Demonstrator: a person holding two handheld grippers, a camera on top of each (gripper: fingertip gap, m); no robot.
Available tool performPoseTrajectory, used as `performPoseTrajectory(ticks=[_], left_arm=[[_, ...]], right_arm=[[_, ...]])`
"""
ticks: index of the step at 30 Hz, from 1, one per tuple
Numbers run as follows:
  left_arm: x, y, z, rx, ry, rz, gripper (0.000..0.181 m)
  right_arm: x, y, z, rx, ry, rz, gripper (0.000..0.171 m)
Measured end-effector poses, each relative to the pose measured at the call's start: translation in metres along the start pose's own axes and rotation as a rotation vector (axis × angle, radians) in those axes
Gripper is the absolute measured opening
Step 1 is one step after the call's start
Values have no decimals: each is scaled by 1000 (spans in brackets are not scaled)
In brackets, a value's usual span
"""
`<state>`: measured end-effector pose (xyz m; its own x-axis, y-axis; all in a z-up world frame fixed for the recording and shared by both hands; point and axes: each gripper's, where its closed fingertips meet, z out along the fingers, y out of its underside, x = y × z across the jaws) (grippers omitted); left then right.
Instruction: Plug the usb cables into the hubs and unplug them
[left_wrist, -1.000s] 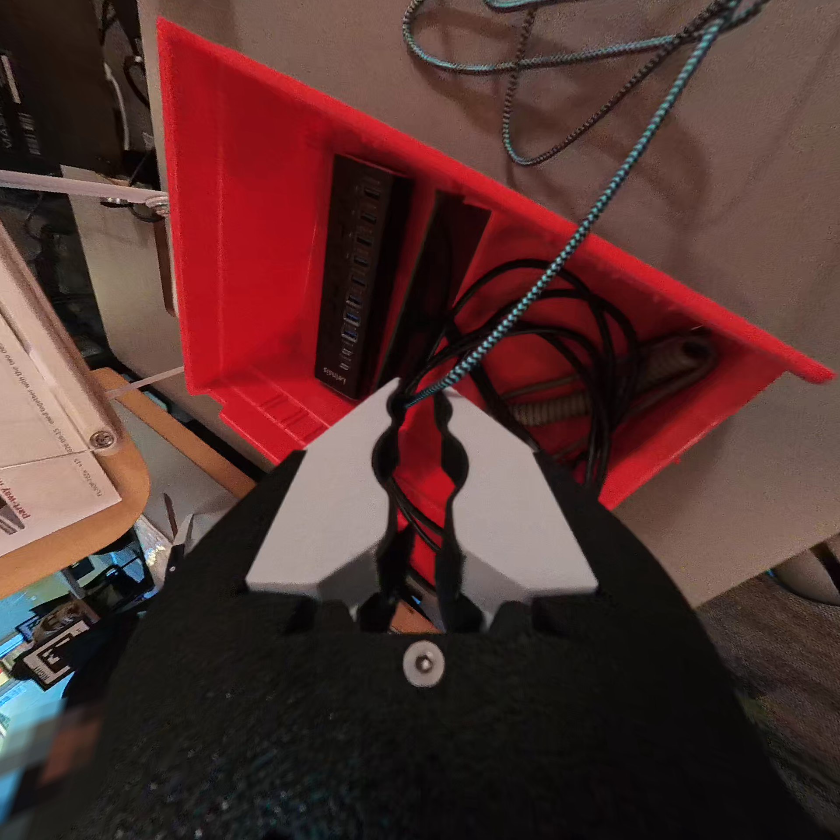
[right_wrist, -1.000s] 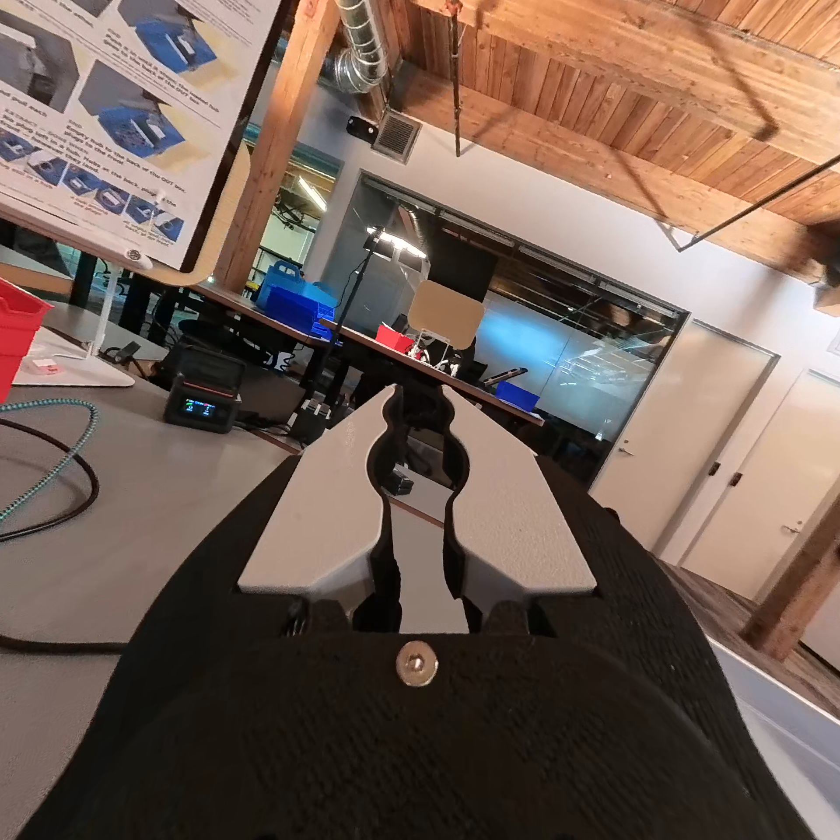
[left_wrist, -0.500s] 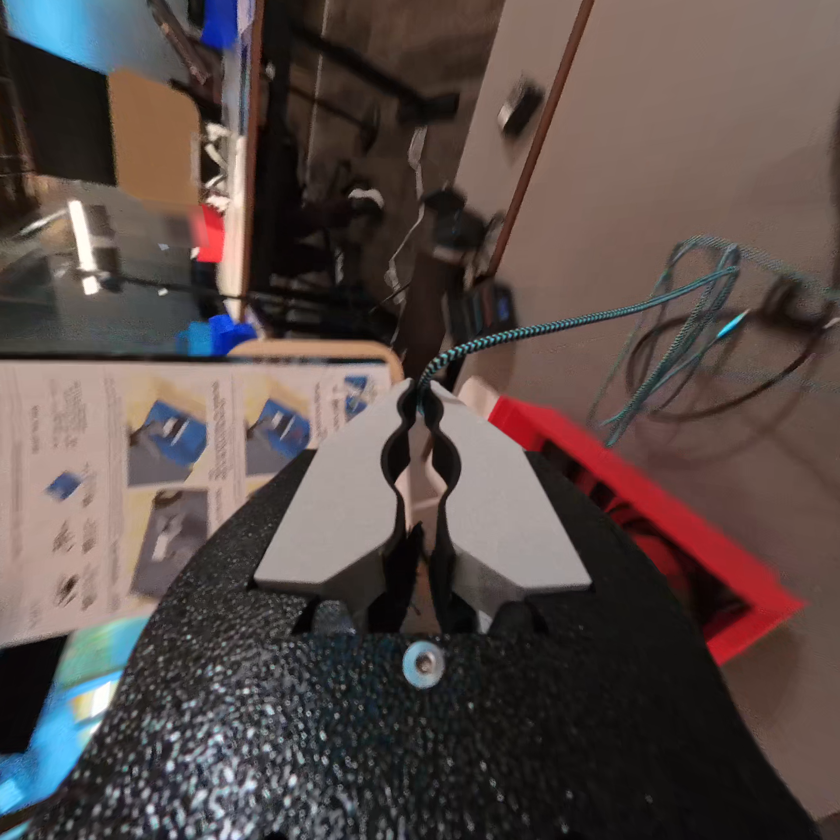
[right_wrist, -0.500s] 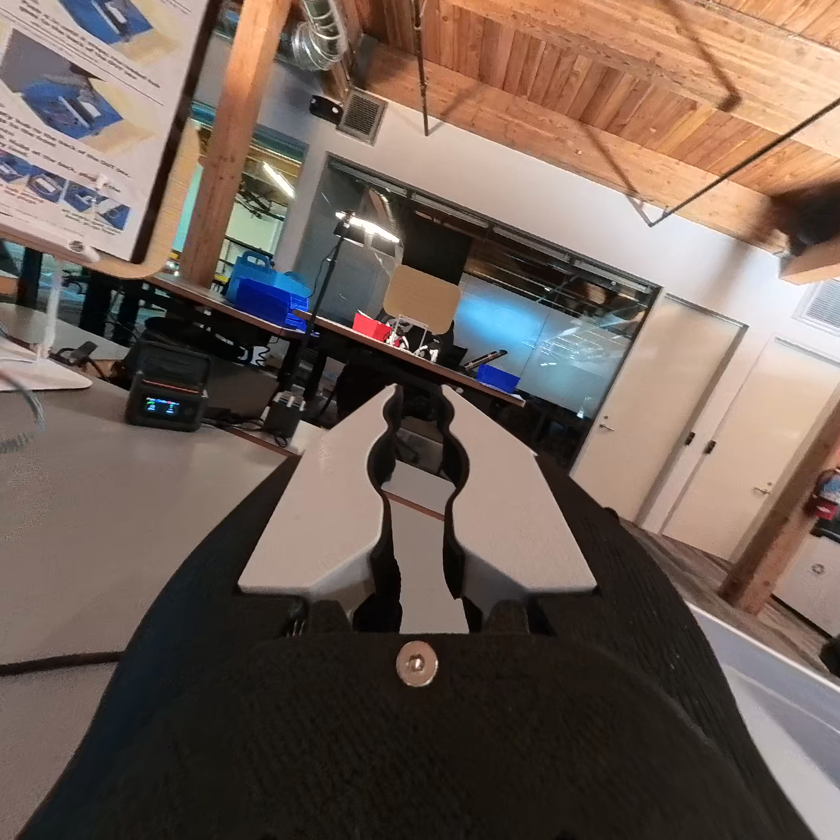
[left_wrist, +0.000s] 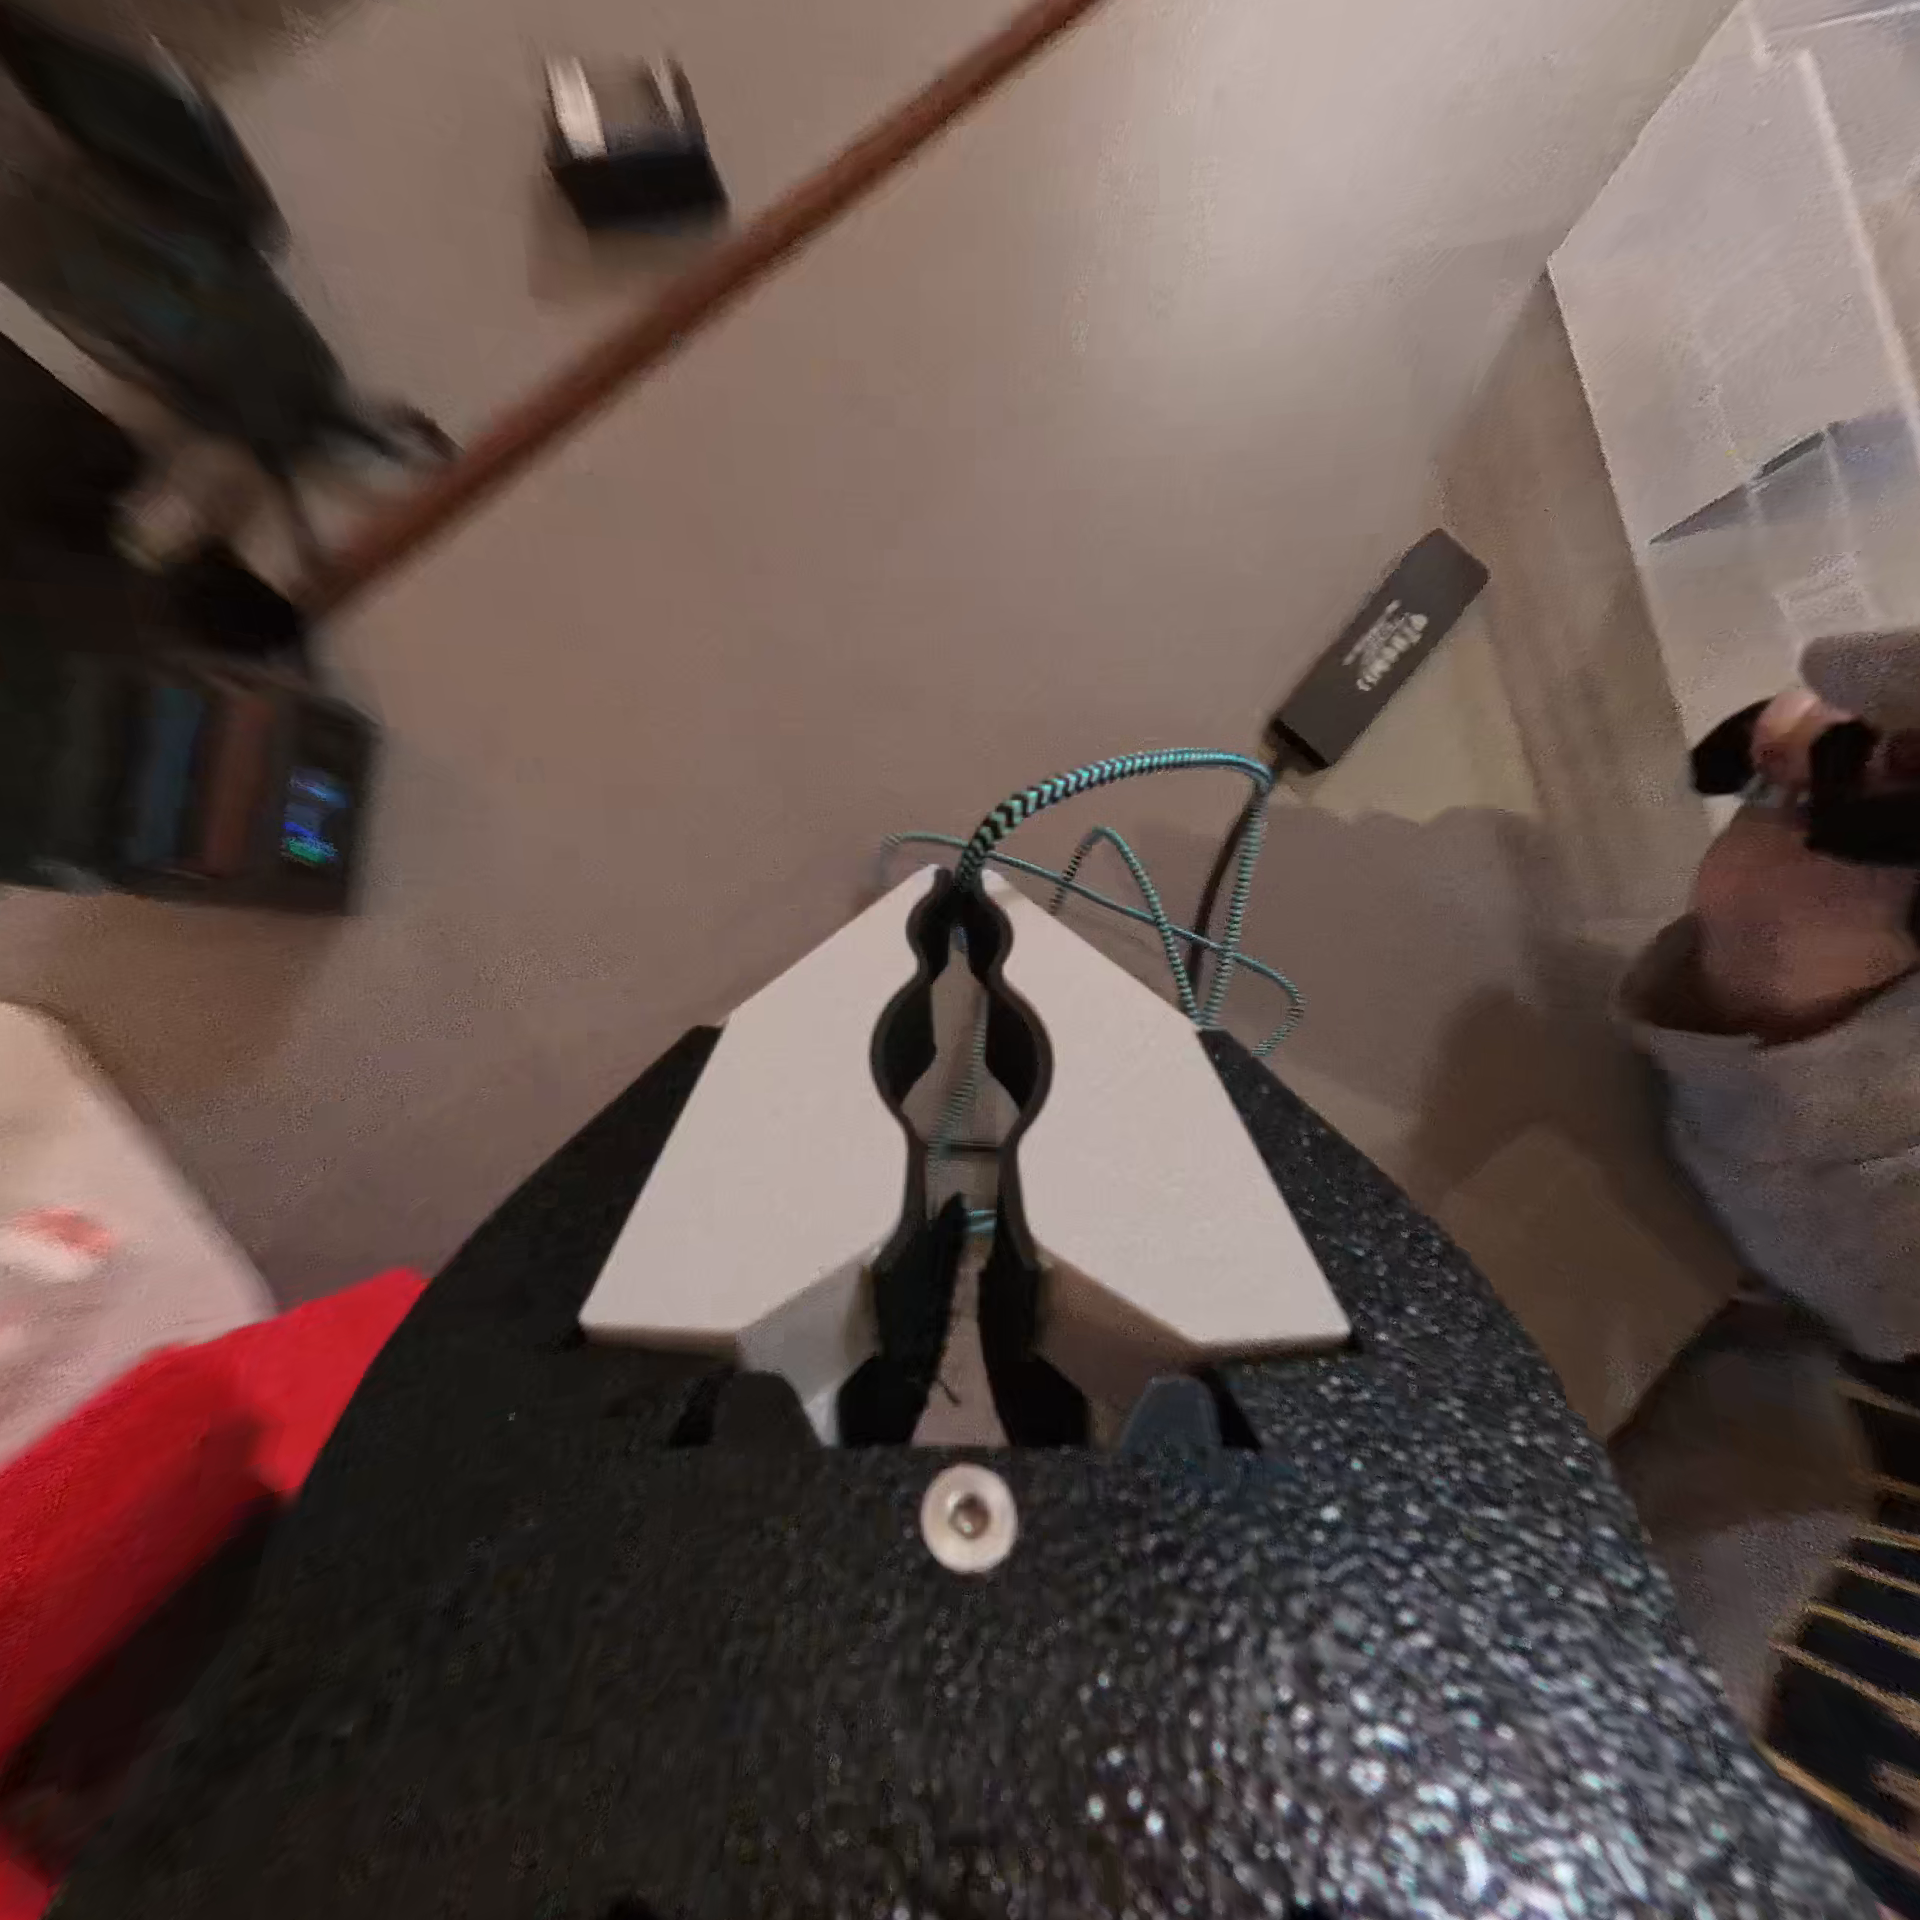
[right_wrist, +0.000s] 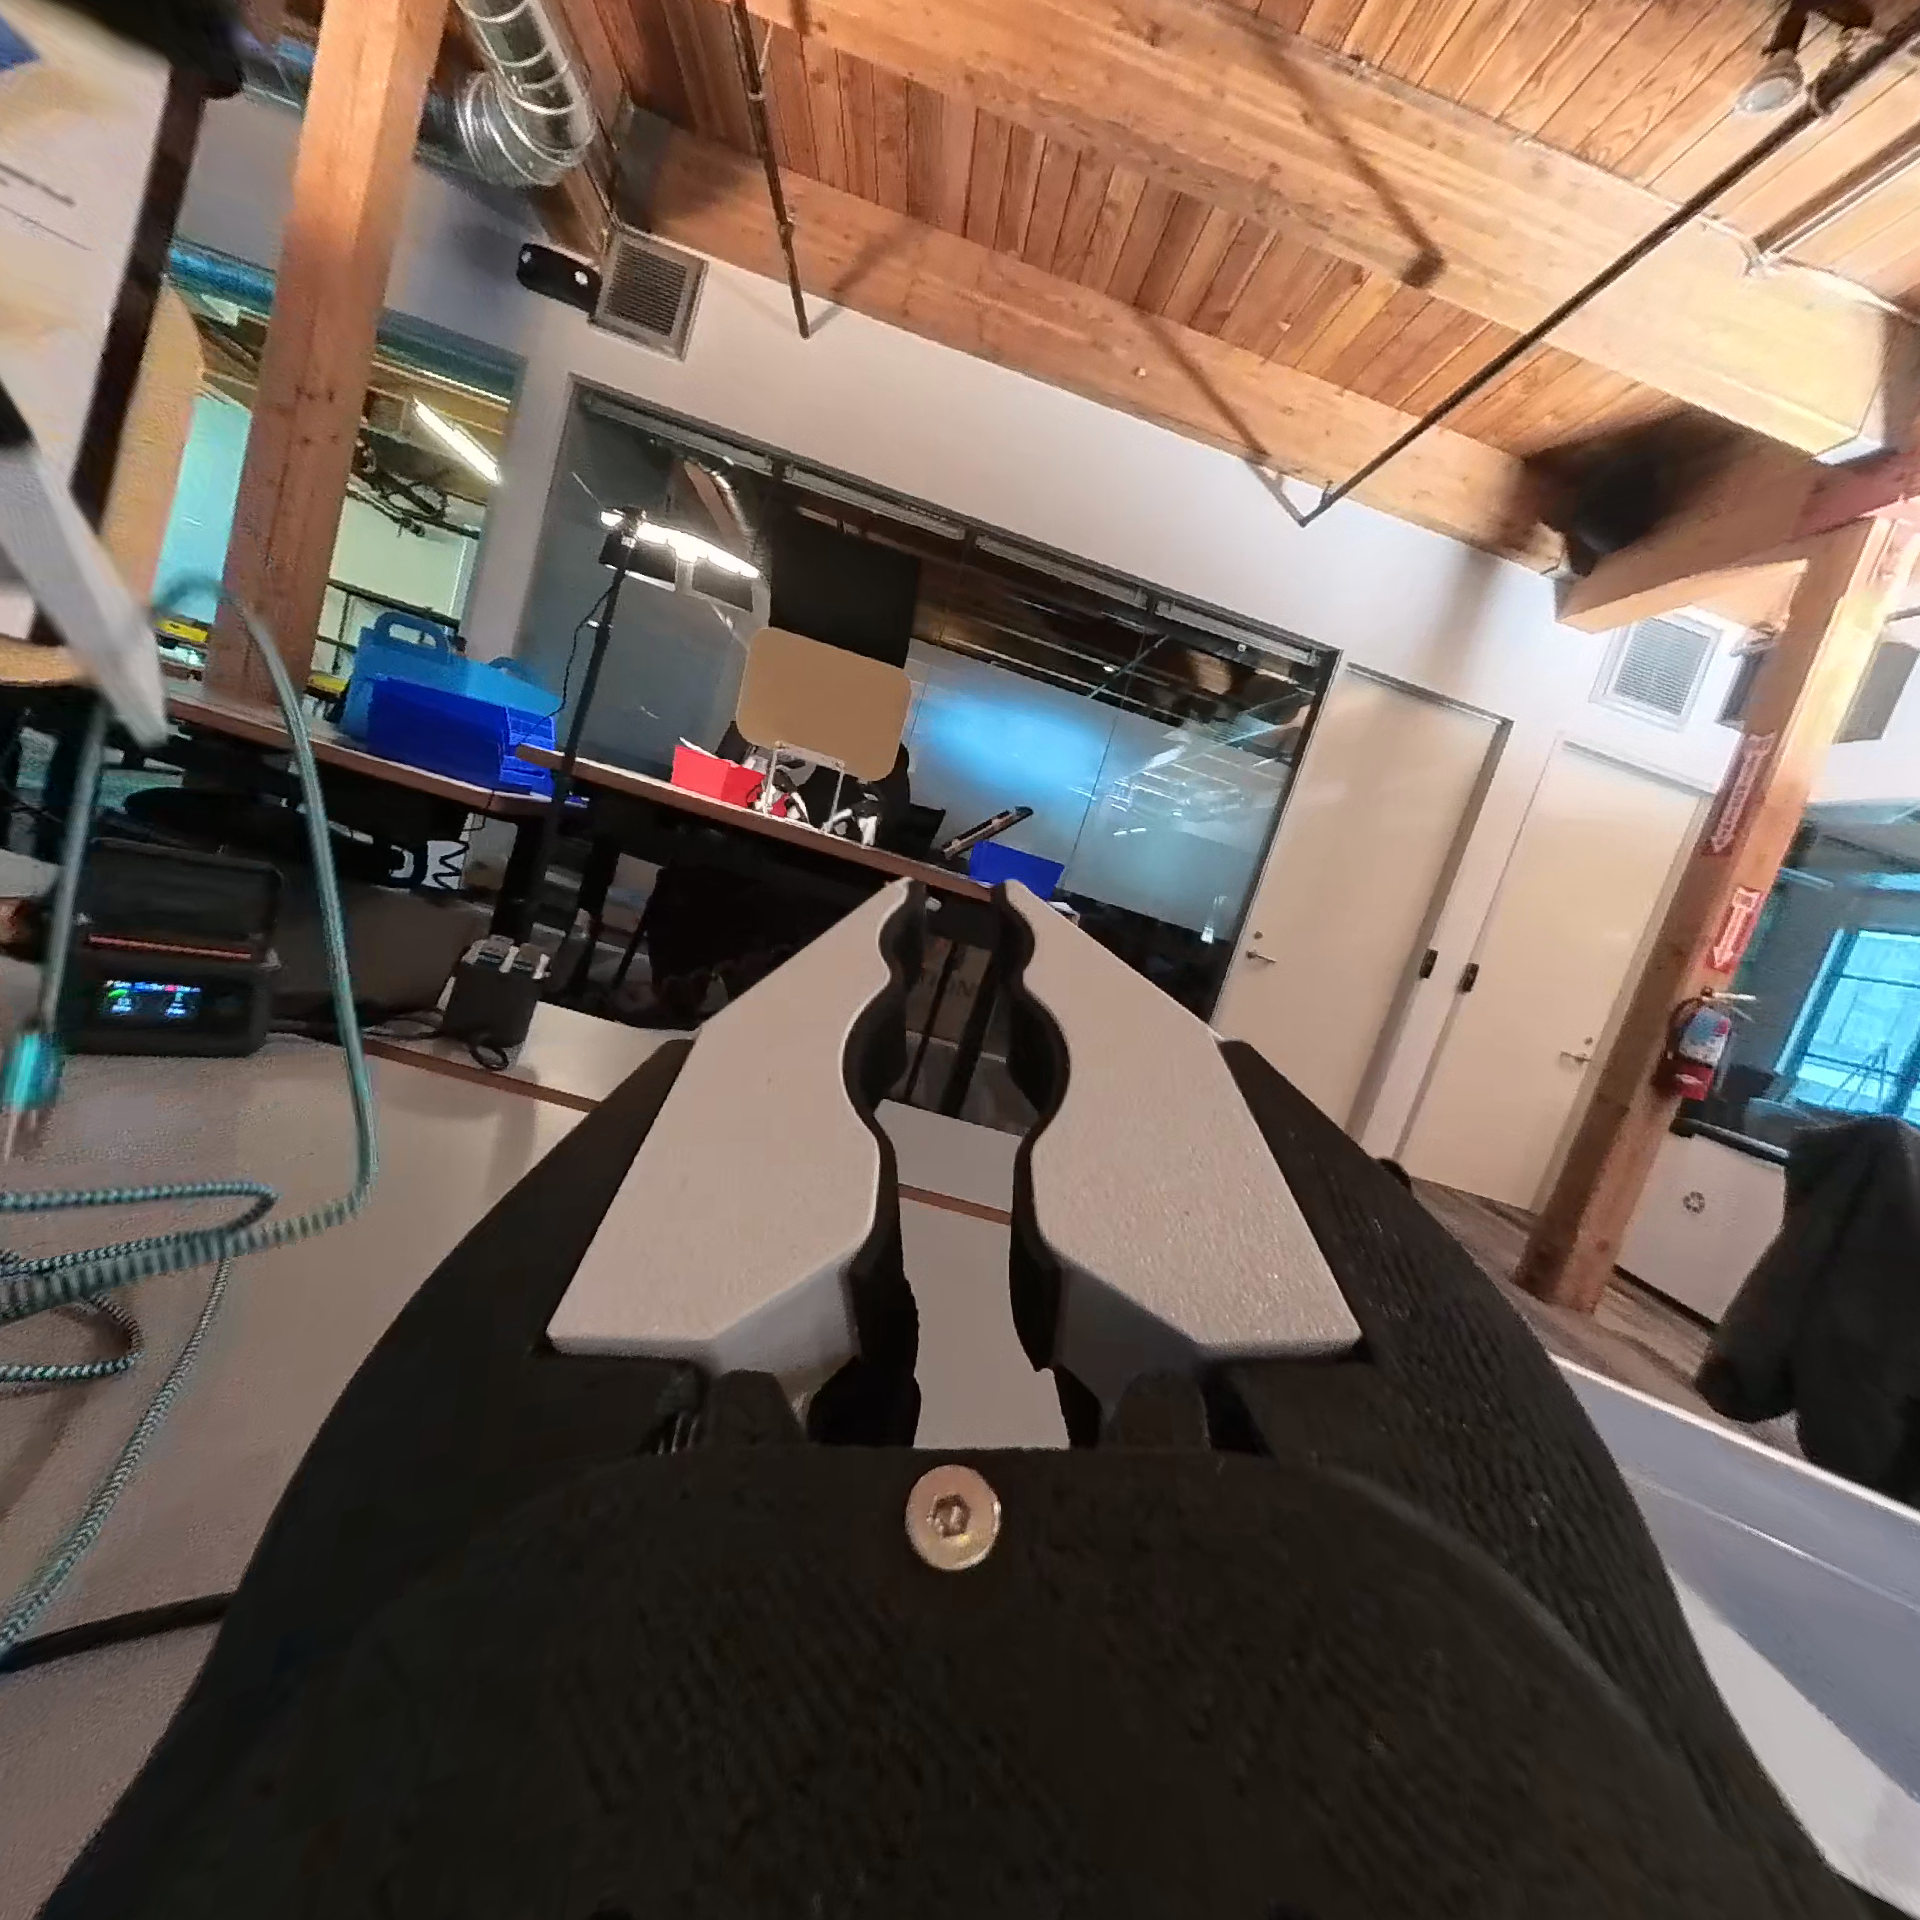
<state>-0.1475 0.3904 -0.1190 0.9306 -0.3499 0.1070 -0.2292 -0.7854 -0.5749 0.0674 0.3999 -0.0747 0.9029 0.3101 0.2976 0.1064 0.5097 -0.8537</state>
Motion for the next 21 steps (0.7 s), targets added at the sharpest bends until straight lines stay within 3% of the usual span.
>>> performPoseTrajectory(ticks=[5, 8, 9, 11, 13, 14, 21], left_arm=[[-14, 34, 56, -107, 67, -196, 0], [-10, 31, 71, -67, 116, -228, 0], [-9, 28, 73, -47, 134, -233, 5], [-10, 26, 73, -32, 142, -234, 48], [-15, 28, 59, -34, 117, -183, 79], [-17, 30, 48, -36, 106, -137, 86], [-19, 50, -90, 123, -41, 95, 81]], right_arm=[[-10, -1, 0, -1, -29, -38, 10], [-12, 0, 1, -4, -39, -36, 10], [-13, 1, 1, -8, -43, -31, 10], [-14, 4, 2, -19, -47, -33, 10], [-16, 4, 2, -22, -57, -31, 10], [-17, 4, 2, -20, -60, -33, 10], [-31, -11, -1, 23, -104, -59, 10]])
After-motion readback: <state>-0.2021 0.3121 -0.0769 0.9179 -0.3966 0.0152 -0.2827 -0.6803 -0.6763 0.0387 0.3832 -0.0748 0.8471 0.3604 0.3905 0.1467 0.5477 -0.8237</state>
